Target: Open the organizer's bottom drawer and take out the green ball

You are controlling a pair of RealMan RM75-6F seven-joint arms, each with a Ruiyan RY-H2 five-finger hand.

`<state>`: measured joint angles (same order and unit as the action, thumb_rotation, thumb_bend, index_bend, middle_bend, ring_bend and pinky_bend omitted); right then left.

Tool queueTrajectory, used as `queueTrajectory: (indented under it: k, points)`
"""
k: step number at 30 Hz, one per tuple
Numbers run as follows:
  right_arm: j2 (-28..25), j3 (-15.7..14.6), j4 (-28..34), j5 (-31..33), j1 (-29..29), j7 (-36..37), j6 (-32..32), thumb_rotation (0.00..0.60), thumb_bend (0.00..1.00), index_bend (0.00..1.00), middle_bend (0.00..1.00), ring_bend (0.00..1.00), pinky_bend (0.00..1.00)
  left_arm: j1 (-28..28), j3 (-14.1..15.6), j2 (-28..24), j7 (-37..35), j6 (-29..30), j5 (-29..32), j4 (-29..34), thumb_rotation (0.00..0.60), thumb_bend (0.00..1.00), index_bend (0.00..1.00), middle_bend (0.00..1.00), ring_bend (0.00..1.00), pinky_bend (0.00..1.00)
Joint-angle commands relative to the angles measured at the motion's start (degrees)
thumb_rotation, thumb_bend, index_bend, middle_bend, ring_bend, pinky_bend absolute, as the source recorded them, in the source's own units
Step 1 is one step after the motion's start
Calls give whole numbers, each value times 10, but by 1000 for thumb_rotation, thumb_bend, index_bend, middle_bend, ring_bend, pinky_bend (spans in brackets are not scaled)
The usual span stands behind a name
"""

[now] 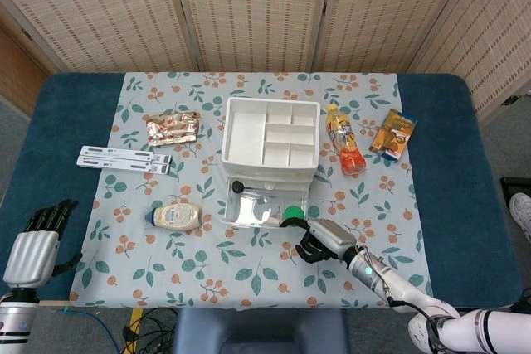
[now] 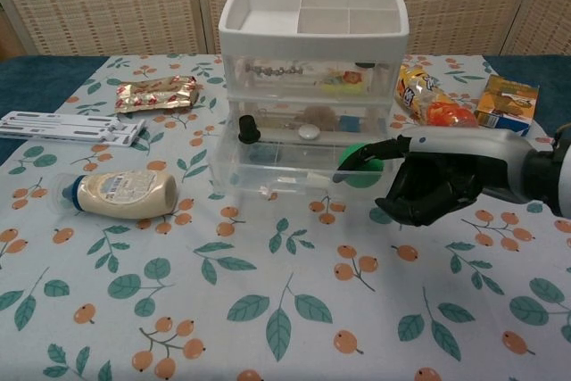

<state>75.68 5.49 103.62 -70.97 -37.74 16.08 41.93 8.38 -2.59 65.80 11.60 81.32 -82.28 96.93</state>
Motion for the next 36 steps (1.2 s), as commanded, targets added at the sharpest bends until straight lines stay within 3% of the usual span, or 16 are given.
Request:
queueTrajectory:
  k: [1, 6, 16, 22, 29, 36]
  points:
    - [-6, -2, 4, -12, 5, 0, 10, 600, 584, 186, 931, 979, 1000, 0, 0, 0, 0, 0, 0, 0, 600, 177, 99, 121, 136, 130]
    - [-20, -5, 13, -34, 13, 4, 24, 600, 584, 55, 931, 978, 1000, 0, 0, 0, 0, -1, 0, 0, 600, 177, 99, 121, 136, 130]
    - [-76, -5, 63, -92, 9, -22, 41, 600, 564, 32, 930, 978, 1000, 0, 0, -1, -2, 2, -4, 2, 600, 177, 99, 121, 136, 130]
    - [-111, 19, 79, -83, -28, -108, 25, 600, 436, 33, 932, 979, 1000, -3, 1, -4, -6, 8, -6, 3, 600, 177, 99, 121, 136, 130]
    - [-118, 35, 51, -57, -83, -246, -4, 600, 307, 136, 954, 996, 1000, -8, 0, -8, -7, 16, -8, 6, 600, 178, 99, 121, 136, 130]
    - [-94, 27, 16, -38, -113, -358, -3, 600, 276, 158, 976, 1000, 1000, -10, 1, -8, -5, 16, -6, 7, 600, 177, 99, 121, 136, 130]
